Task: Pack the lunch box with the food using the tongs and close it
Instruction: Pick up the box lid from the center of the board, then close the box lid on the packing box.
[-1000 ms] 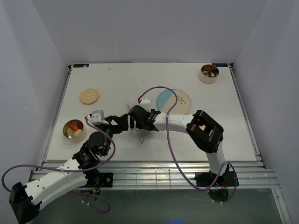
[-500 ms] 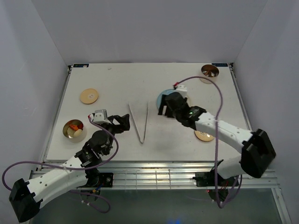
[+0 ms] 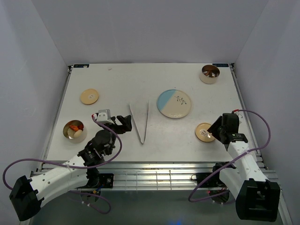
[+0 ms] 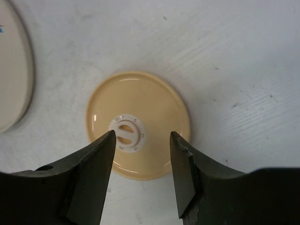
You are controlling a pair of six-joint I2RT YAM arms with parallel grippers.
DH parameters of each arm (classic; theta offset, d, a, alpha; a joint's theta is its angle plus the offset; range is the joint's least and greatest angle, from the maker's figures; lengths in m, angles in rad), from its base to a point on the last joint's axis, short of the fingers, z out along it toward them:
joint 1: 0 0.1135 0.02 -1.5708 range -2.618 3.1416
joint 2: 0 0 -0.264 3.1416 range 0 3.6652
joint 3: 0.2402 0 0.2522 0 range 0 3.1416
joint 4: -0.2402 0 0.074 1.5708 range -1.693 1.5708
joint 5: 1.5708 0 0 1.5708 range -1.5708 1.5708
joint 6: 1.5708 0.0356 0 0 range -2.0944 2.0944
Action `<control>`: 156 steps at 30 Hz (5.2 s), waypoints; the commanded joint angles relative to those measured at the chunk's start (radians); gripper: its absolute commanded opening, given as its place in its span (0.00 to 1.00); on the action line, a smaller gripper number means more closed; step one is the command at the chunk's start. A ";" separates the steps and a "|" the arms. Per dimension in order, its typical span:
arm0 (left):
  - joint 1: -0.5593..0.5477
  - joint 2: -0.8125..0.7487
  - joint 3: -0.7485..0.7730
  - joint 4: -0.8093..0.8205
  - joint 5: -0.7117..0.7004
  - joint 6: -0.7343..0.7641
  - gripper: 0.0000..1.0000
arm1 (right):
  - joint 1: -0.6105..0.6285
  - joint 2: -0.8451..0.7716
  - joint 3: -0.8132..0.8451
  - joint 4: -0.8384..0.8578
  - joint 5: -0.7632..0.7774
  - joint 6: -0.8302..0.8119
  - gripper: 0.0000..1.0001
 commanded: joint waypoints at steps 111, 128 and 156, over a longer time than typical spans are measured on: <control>-0.004 0.102 0.096 -0.008 0.290 -0.005 0.98 | -0.295 0.999 1.013 0.394 -0.382 -0.053 0.08; -0.004 0.111 0.095 -0.011 0.253 0.006 0.98 | -0.265 1.368 1.430 0.301 -0.389 -0.024 0.08; -0.006 0.074 0.085 -0.015 0.221 0.020 0.98 | -0.240 1.434 1.447 0.269 -0.316 -0.067 0.23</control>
